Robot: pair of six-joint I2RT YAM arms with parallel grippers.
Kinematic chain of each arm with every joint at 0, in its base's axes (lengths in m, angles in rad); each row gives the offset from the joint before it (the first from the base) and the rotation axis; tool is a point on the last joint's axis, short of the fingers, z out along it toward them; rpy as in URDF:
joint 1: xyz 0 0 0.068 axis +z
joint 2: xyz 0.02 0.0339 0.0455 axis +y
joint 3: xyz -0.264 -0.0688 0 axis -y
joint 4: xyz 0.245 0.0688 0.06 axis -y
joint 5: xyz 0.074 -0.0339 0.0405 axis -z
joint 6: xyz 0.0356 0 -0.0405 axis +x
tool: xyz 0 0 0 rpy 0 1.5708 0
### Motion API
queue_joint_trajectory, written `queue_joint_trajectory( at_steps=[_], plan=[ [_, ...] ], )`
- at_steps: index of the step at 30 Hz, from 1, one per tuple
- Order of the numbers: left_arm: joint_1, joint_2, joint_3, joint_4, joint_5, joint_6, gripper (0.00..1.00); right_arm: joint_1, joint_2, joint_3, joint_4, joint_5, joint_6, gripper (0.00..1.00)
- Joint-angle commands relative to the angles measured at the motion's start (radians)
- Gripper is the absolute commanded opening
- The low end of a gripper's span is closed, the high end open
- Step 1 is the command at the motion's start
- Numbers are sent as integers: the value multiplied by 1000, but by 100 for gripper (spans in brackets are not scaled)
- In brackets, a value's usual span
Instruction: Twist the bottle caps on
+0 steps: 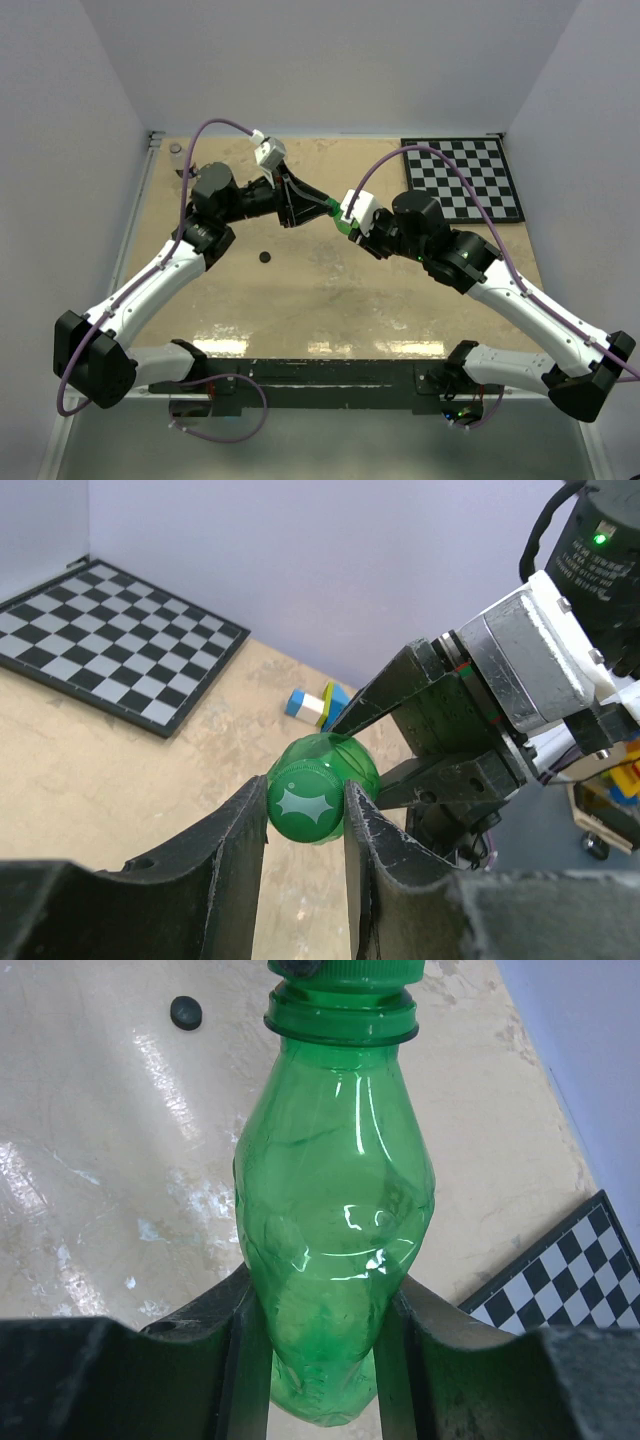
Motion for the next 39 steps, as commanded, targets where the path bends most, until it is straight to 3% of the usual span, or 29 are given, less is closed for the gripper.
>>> queue_joint_trajectory(
  at_steps=[1, 5, 19, 26, 33, 39],
  plan=[
    [-32, 60, 101, -257, 75, 121, 0, 18, -33, 26, 175, -85, -29, 0],
    [-30, 68, 102, -259, 66, 89, 0, 18, -40, 23, 184, -75, -22, 0],
    [-44, 14, -68, 49, 61, -75, 0, 18, -39, 46, 218, -137, 33, 0],
    [-39, 32, -36, -1, 225, 72, 0, 17, -28, 88, 154, -216, 19, 0],
    [-36, 49, 23, -162, 397, 290, 0, 17, -28, 131, 106, -291, 13, 0],
    [-38, 32, 35, -224, 414, 424, 0, 6, -30, 144, 114, -380, 33, 0]
  ],
)
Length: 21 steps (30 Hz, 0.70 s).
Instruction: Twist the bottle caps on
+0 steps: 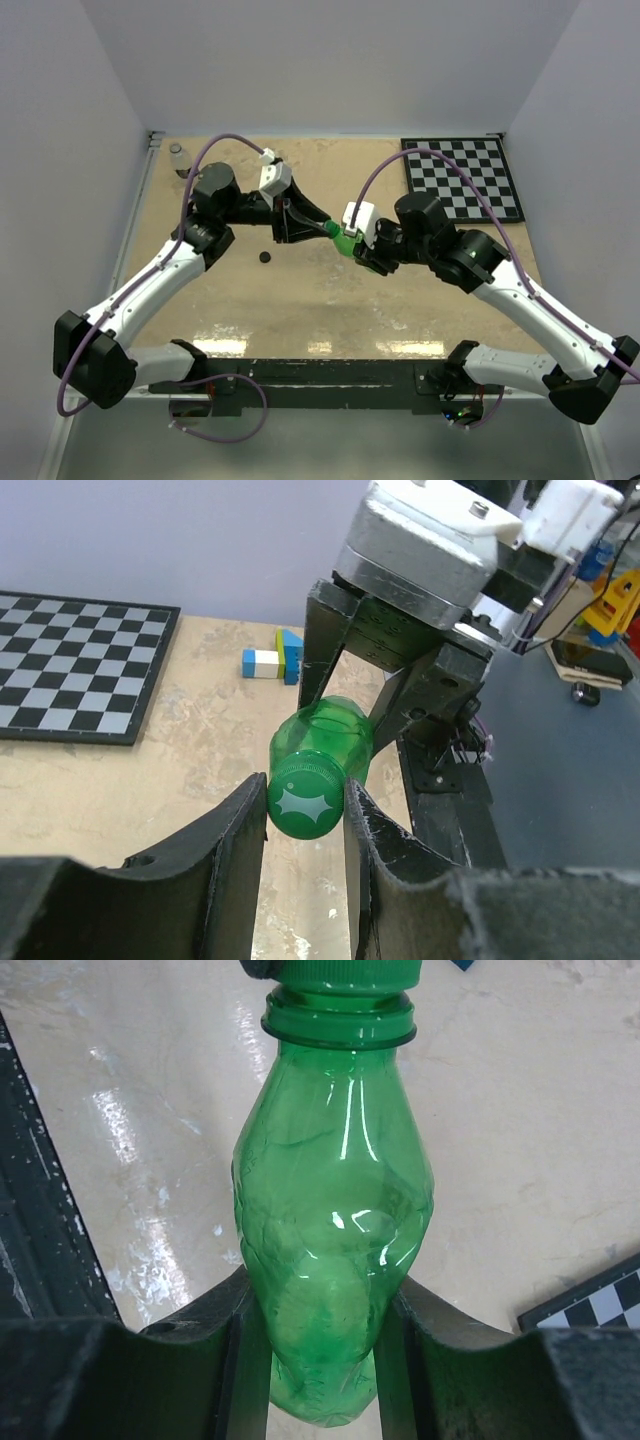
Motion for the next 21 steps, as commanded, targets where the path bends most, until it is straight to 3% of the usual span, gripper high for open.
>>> queue_joint_trajectory(
  at_steps=[1, 11, 14, 21],
  plan=[
    [-39, 11, -3, -110, 125, 160, 0, 12, -21, 104, 293, -226, 18, 0],
    [-40, -16, -11, -77, 248, 285, 0, -19, 1, 122, 312, -372, 35, 0],
    [-42, 4, 29, -204, 282, 398, 0, -23, 5, 127, 307, -387, 35, 0],
    [-44, 86, 209, -718, 282, 822, 0, -26, 17, 138, 293, -419, 29, 0]
  ],
)
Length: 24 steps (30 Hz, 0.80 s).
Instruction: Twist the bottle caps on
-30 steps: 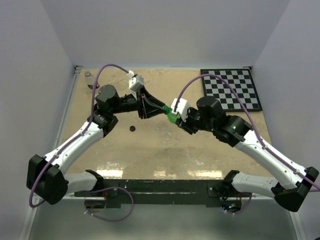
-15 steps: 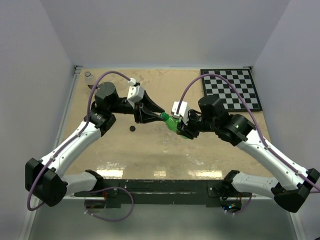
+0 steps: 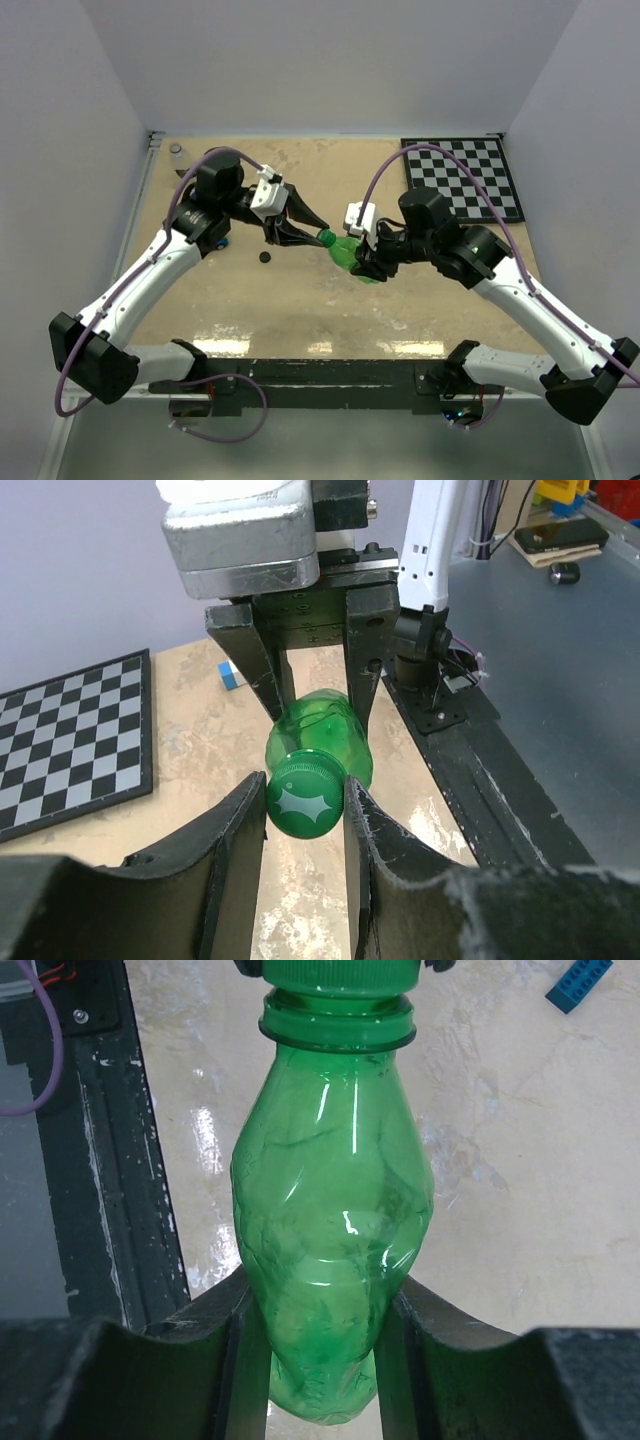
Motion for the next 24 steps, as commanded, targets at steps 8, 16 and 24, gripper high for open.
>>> queue_joint_trajectory(
  at_steps=[8, 16, 24],
  plan=[
    [-45, 80, 121, -586, 12, 542, 10, 7, 19, 117, 333, -208, 13, 0],
    [-45, 44, 128, -564, -90, 536, 52, 7, 32, 121, 304, -180, -19, 0],
    [-29, -30, 85, -375, -169, 401, 100, 7, 42, 103, 278, -128, -50, 0]
  ],
)
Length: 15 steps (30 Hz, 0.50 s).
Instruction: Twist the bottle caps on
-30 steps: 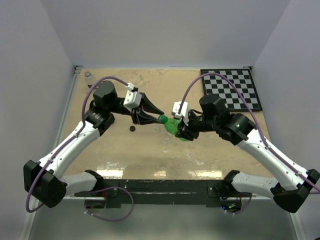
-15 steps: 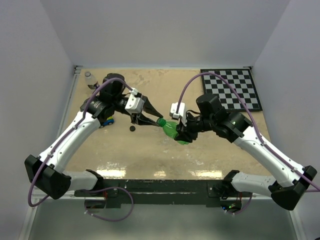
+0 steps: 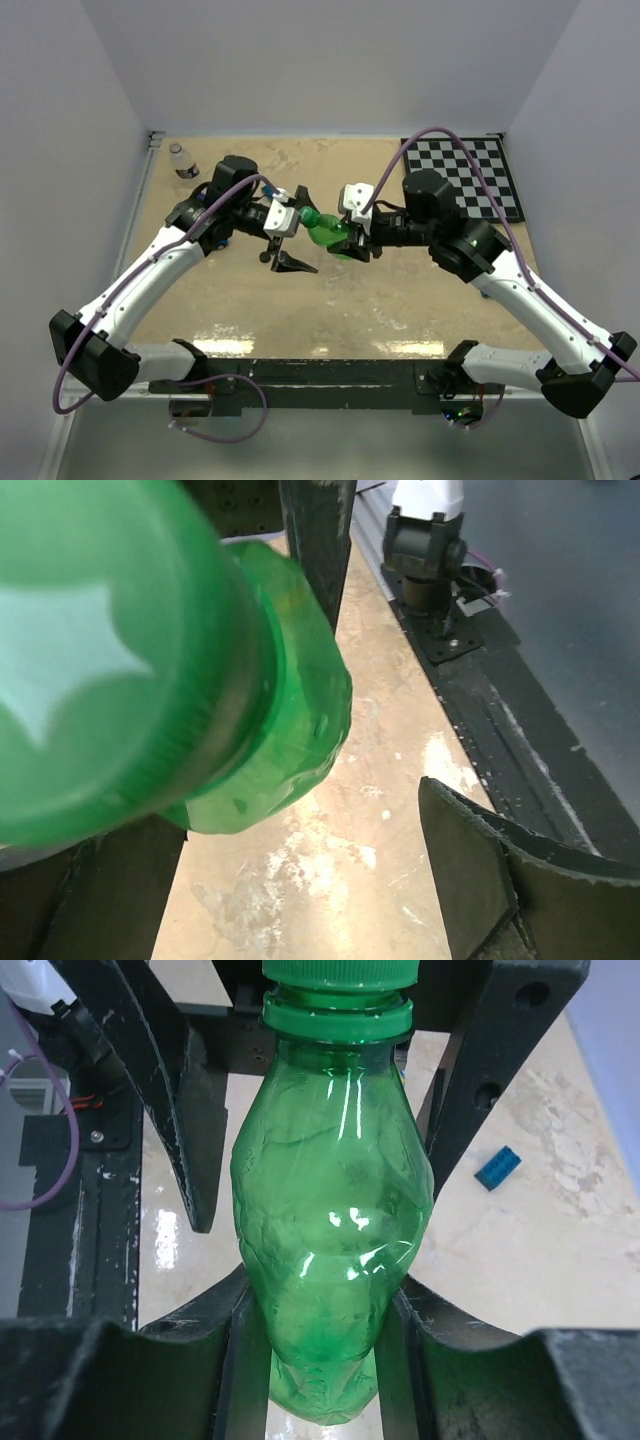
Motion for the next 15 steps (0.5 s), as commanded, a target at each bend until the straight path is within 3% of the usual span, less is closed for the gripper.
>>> queue_joint_trajectory(
  at_steps=[1, 6, 12, 15],
  plan=[
    [19, -86, -52, 189, -64, -122, 100, 2, -8, 14, 59, 15, -31, 0],
    [74, -175, -139, 495, -166, -421, 100, 2, -21, -36, 90, 131, -33, 0],
    [90, -198, -170, 576, -297, -777, 100, 2, -61, -102, 198, 351, -5, 0],
    [90, -201, -192, 664, -430, -996, 100, 2, -58, -124, 228, 449, -10, 0]
  ],
)
